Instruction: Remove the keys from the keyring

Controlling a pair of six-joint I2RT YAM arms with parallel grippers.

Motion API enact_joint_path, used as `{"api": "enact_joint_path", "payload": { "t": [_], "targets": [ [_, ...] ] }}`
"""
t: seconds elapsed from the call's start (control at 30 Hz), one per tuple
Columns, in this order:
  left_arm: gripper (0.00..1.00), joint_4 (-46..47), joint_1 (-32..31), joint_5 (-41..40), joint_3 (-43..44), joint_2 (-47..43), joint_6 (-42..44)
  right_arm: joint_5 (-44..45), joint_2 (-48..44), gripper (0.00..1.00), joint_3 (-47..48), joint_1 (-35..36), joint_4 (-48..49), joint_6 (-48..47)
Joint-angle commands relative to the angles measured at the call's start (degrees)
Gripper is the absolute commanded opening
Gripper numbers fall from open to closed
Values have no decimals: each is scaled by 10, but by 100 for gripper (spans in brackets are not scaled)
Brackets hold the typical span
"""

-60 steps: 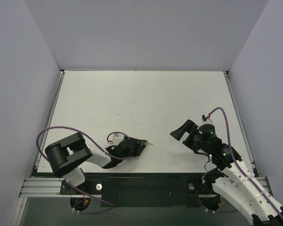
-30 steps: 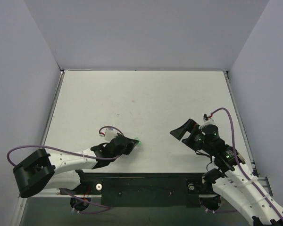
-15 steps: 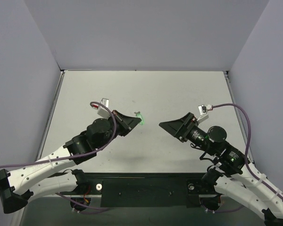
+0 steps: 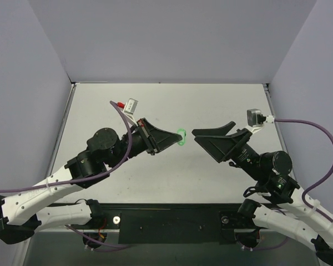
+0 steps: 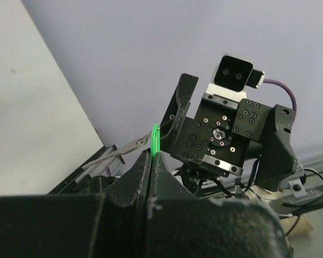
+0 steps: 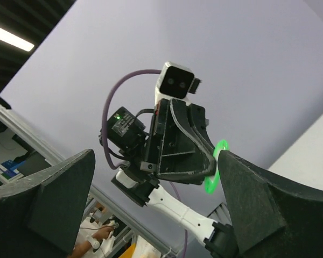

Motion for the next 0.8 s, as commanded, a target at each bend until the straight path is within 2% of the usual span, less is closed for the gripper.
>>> {"api": "enact_joint_path", "payload": {
  "t": [0.0, 0.07, 0.27, 0.63, 0.77],
  "targets": [
    [0, 71, -26, 49, 61, 20, -3, -35, -5, 92, 40, 4, 109, -35],
    [0, 85, -35, 65, 75, 25, -11, -42, -6, 92, 53, 4, 106, -42],
    [0, 101, -69, 55, 109, 42, -23, -59, -12, 89, 108, 4, 18, -101],
    [0, 174, -138, 1, 134, 86, -48, -126, 9, 67, 151, 4, 3, -115],
    [0, 196, -153, -31, 132, 88, -52, -123, -6, 62, 145, 4, -4, -119]
  ]
}}
